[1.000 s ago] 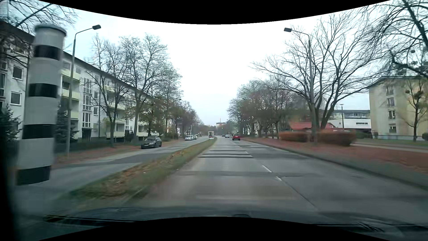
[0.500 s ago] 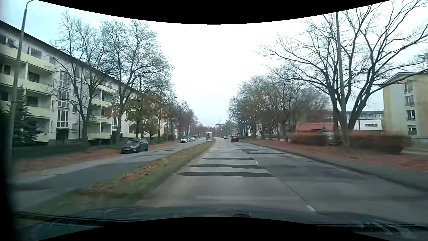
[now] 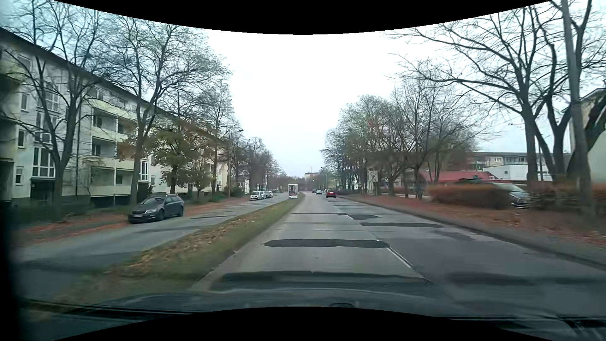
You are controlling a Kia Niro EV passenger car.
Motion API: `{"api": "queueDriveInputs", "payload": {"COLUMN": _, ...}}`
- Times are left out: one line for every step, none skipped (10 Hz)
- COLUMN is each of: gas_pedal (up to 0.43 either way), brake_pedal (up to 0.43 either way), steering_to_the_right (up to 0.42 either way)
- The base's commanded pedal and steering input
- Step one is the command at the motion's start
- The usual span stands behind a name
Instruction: Follow the waypoints while adhering to traffic rules and regulations
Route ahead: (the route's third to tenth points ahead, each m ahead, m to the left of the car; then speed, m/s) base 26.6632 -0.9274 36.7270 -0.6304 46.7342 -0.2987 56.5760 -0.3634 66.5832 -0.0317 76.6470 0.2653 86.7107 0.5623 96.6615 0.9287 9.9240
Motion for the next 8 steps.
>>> {"api": "queueDriveInputs", "payload": {"gas_pedal": 0.130, "brake_pedal": 0.000, "steering_to_the_right": -0.005}}
{"api": "queueDriveInputs", "payload": {"gas_pedal": 0.130, "brake_pedal": 0.000, "steering_to_the_right": -0.006}}
{"api": "queueDriveInputs", "payload": {"gas_pedal": 0.130, "brake_pedal": 0.000, "steering_to_the_right": -0.006}}
{"api": "queueDriveInputs", "payload": {"gas_pedal": 0.130, "brake_pedal": 0.000, "steering_to_the_right": -0.006}}
{"api": "queueDriveInputs", "payload": {"gas_pedal": 0.130, "brake_pedal": 0.000, "steering_to_the_right": -0.007}}
{"api": "queueDriveInputs", "payload": {"gas_pedal": 0.130, "brake_pedal": 0.000, "steering_to_the_right": -0.007}}
{"api": "queueDriveInputs", "payload": {"gas_pedal": 0.138, "brake_pedal": 0.000, "steering_to_the_right": -0.007}}
{"api": "queueDriveInputs", "payload": {"gas_pedal": 0.138, "brake_pedal": 0.000, "steering_to_the_right": -0.007}}
